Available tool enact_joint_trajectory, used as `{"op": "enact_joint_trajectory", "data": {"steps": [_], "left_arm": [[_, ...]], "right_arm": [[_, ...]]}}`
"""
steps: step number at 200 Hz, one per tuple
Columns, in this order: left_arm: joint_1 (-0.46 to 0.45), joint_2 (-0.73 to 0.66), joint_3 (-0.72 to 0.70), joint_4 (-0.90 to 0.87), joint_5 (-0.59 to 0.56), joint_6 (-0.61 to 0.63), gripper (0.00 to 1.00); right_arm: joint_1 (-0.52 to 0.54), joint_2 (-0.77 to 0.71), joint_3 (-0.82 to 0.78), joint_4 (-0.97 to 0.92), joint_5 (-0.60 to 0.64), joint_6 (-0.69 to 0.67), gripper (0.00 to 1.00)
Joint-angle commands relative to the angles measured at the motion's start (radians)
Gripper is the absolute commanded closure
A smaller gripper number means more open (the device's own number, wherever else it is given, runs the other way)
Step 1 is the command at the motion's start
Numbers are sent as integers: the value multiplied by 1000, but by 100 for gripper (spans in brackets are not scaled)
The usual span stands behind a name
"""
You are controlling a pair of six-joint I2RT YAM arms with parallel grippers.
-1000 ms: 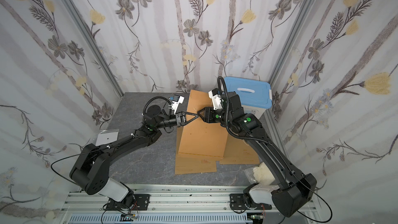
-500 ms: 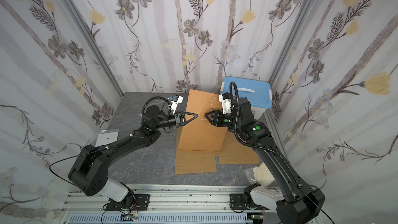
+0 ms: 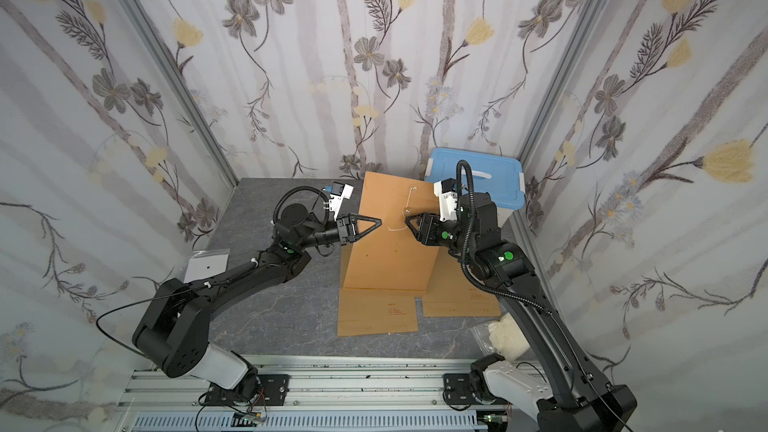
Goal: Close the mouth of the file bag
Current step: Close the file bag.
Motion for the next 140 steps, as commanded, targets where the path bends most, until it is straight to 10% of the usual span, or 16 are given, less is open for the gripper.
{"op": "enact_joint_trajectory", "data": {"steps": [1, 140], "left_arm": [[2, 15, 12, 106, 6, -48, 100], [2, 66, 9, 232, 20, -151, 100]], "right_arm": [[12, 24, 11, 26, 0, -35, 56], [17, 89, 7, 104, 26, -53, 73]]}}
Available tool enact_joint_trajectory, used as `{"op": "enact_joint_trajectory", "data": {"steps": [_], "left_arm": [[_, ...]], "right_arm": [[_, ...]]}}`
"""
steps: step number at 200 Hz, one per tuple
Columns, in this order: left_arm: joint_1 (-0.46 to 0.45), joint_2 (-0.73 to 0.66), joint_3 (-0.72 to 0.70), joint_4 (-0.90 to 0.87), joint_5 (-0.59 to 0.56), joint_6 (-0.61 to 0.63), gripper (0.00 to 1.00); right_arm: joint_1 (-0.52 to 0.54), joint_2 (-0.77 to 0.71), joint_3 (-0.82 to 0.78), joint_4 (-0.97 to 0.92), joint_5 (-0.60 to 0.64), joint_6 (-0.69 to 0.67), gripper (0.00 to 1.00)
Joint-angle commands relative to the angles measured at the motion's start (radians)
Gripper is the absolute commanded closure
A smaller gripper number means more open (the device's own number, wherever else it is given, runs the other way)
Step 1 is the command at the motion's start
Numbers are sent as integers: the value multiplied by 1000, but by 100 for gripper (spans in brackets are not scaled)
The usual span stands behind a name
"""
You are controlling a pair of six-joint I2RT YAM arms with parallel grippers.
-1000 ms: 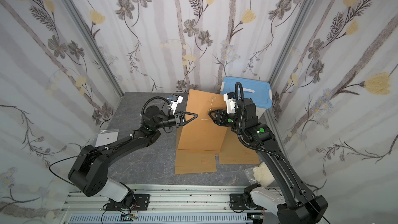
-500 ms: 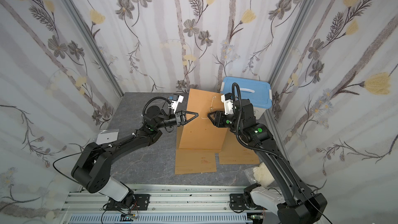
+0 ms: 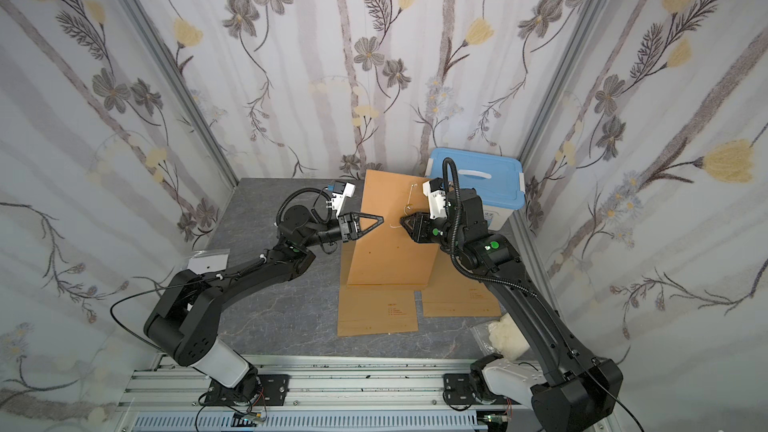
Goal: Close the mouth of the file bag
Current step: Close the file bag.
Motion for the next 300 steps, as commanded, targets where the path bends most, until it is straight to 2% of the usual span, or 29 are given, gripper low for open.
{"op": "enact_joint_trajectory", "data": {"steps": [1, 80, 118, 174, 226, 261, 281, 300], "left_arm": [[2, 3, 4, 92, 16, -29, 100], [11, -9, -5, 95, 11, -37, 100], [11, 2, -7, 115, 8, -54, 100], [11, 15, 8, 138, 6, -89, 100], [15, 61, 27, 310, 55, -217, 100], [18, 48, 17, 252, 60, -165, 100], [12, 27, 19, 149, 62, -87, 100], [2, -5, 26, -30, 62, 30, 100]], "right_arm": [[1, 5, -1, 67, 28, -12, 73], [-5, -4, -42, 121, 32, -13, 97], [-1, -3, -67, 198, -53, 29, 100], [36, 18, -91, 242, -62, 64, 100], [-3, 39, -91, 211, -101, 91, 100], [-14, -6, -82, 169, -80, 54, 100], [-16, -29, -68, 147, -71, 44, 100], [-17, -39, -39, 101, -55, 37, 100]]}}
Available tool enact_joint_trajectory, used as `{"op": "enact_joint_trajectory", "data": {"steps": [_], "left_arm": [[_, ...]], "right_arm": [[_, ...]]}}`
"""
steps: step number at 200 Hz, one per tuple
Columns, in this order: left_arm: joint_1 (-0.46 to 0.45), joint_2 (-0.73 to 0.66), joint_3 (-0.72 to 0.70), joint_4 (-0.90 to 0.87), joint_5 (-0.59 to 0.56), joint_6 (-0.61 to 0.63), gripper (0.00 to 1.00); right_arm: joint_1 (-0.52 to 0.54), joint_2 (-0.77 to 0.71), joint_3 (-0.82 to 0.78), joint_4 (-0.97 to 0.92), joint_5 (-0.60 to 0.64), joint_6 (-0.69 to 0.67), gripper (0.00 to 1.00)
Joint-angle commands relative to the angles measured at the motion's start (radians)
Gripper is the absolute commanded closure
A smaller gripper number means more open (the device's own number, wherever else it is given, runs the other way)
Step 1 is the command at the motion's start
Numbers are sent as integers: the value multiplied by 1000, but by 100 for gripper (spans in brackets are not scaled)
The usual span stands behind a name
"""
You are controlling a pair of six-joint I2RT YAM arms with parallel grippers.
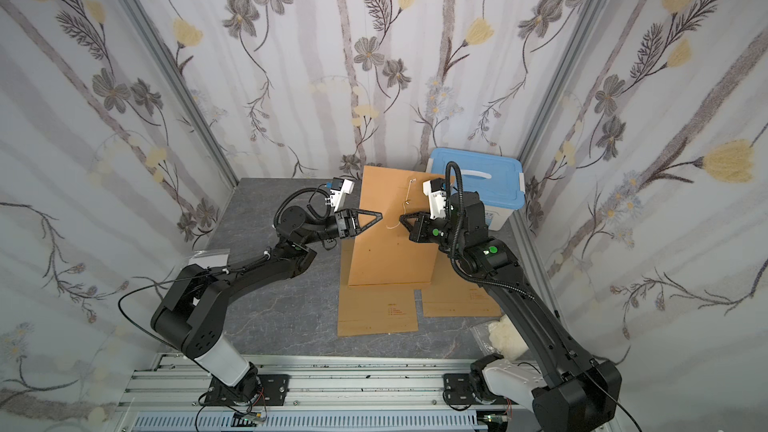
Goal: Close the mouth of the file bag
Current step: Close the file bag.
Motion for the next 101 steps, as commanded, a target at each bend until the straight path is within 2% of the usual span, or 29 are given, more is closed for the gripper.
{"op": "enact_joint_trajectory", "data": {"steps": [1, 18, 38, 101], "left_arm": [[-12, -38, 13, -157, 16, 144, 100], [-25, -73, 26, -310, 0, 253, 100], [-30, -94, 33, -377, -11, 301, 100], [-33, -92, 38, -299, 0, 248, 100]], "right_arm": [[-2, -8, 36, -36, 24, -26, 100], [2, 7, 103, -126, 22, -44, 100], [20, 17, 146, -178, 25, -47, 100], [75, 101, 236, -269, 19, -48, 100]]}}
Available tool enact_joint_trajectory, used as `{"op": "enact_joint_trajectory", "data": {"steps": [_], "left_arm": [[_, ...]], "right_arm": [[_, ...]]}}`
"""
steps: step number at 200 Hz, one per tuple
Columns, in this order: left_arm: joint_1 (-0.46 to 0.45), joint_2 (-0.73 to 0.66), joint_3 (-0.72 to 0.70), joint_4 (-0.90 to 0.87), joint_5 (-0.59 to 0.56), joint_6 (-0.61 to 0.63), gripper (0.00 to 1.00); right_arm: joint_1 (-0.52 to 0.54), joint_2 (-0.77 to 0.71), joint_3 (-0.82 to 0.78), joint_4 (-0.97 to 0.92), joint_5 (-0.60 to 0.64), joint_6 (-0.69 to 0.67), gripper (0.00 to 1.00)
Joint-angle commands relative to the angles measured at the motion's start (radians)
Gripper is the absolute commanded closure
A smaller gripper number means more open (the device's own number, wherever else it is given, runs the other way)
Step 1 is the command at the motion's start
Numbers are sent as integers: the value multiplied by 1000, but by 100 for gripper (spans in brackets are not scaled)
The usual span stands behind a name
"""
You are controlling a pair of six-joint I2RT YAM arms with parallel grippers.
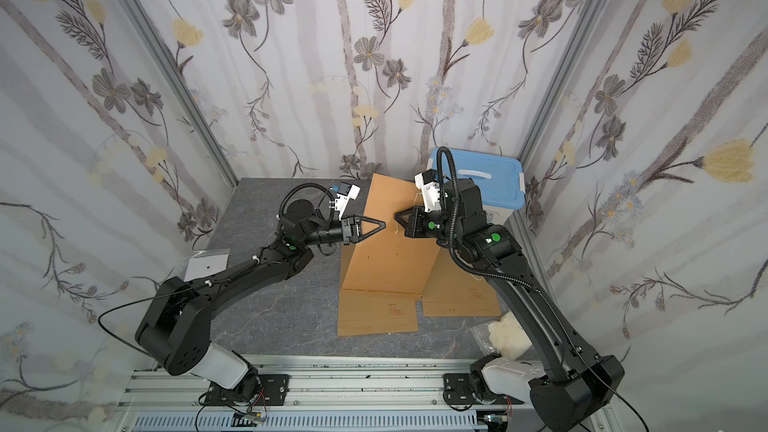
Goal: Close the mouth of the file bag
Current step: Close the file bag.
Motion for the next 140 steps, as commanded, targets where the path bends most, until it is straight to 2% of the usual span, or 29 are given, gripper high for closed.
{"op": "enact_joint_trajectory", "data": {"steps": [1, 30, 70, 74, 83, 104, 140], "left_arm": [[-1, -3, 7, 70, 9, -13, 100], [0, -7, 1, 102, 7, -36, 100], [2, 5, -12, 202, 17, -104, 100], [2, 7, -11, 204, 16, -107, 100], [2, 10, -10, 203, 16, -106, 100], [2, 10, -6, 186, 14, -94, 100], [2, 11, 0, 158, 12, -77, 100]], "right_arm": [[6, 16, 11, -31, 2, -12, 100], [-7, 23, -8, -41, 2, -19, 100], [-69, 16, -62, 15, -82, -11, 100], [-74, 14, -64, 16, -85, -13, 98], [-78, 7, -65, 11, -87, -25, 86], [-80, -21, -65, -13, -85, -60, 74], [-110, -84, -102, -16, -84, -74, 66]]}}
